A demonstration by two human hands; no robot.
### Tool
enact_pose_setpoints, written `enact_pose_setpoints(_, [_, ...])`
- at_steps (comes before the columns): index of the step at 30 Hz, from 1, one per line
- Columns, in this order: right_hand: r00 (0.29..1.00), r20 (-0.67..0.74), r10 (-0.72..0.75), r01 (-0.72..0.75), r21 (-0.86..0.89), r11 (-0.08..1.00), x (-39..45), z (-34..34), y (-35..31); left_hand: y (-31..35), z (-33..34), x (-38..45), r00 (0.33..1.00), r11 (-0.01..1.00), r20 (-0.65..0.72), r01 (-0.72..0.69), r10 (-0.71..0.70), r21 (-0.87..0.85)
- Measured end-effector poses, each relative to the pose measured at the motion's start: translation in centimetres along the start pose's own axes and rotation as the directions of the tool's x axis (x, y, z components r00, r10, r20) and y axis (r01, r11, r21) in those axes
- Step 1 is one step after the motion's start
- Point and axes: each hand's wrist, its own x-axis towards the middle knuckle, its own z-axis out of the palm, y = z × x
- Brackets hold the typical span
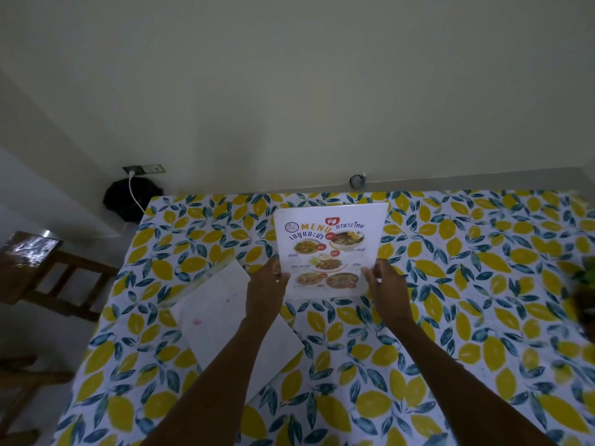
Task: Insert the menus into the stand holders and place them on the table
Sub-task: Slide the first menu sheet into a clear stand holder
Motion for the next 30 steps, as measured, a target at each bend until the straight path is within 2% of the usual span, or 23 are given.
enact_pose_setpoints(8, [0.997, 0.06, 0.047, -0.047, 0.003, 0.999, -0.5, -0.9, -1.3, -0.3, -0.4, 0.1, 0.998, 0.996, 0.053, 0.019, -0.015, -0.084])
enact_pose_setpoints(11, [0.992, 0.102, 0.071, -0.069, -0.019, 0.997, -1.0, -1.4, -2.1, -0.7, -1.2, 0.0, 0.998, 0.995, 0.063, -0.016, 0.022, -0.095])
enact_pose_setpoints(13, [0.988, 0.105, 0.109, -0.105, -0.049, 0.993, -1.6, -1.6, -2.7, -1.4, -1.9, -0.5, 0.998, 0.998, 0.049, -0.043, 0.045, -0.051])
enact_pose_setpoints(17, [0.976, 0.085, 0.201, -0.174, -0.252, 0.952, -3.7, -1.2, -3.6, -3.2, -3.6, -2.3, 0.997, 0.989, 0.044, -0.066, 0.06, 0.135])
enact_pose_setpoints(19, [0.978, 0.103, 0.184, -0.145, -0.309, 0.94, -5.1, -0.6, -4.4, -4.9, -4.6, -3.6, 0.994, 0.96, 0.019, -0.105, 0.104, 0.258])
enact_pose_setpoints(22, [0.978, 0.155, 0.141, -0.066, -0.408, 0.91, -7.0, 1.0, -6.2, -8.0, -6.2, -5.7, 0.996, 0.942, -0.009, -0.085, 0.092, 0.324])
enact_pose_setpoints(27, [0.963, 0.259, 0.077, 0.032, -0.39, 0.92, -10.3, 5.5, -9.6, -13.7, -9.2, -9.7, 0.998, 0.947, -0.051, 0.036, -0.021, 0.32])
enact_pose_setpoints(30, [0.943, 0.332, 0.023, 0.117, -0.395, 0.911, -12.6, 8.8, -10.9, -16.9, -10.3, -11.9, 0.989, 0.943, -0.048, 0.148, -0.141, 0.298])
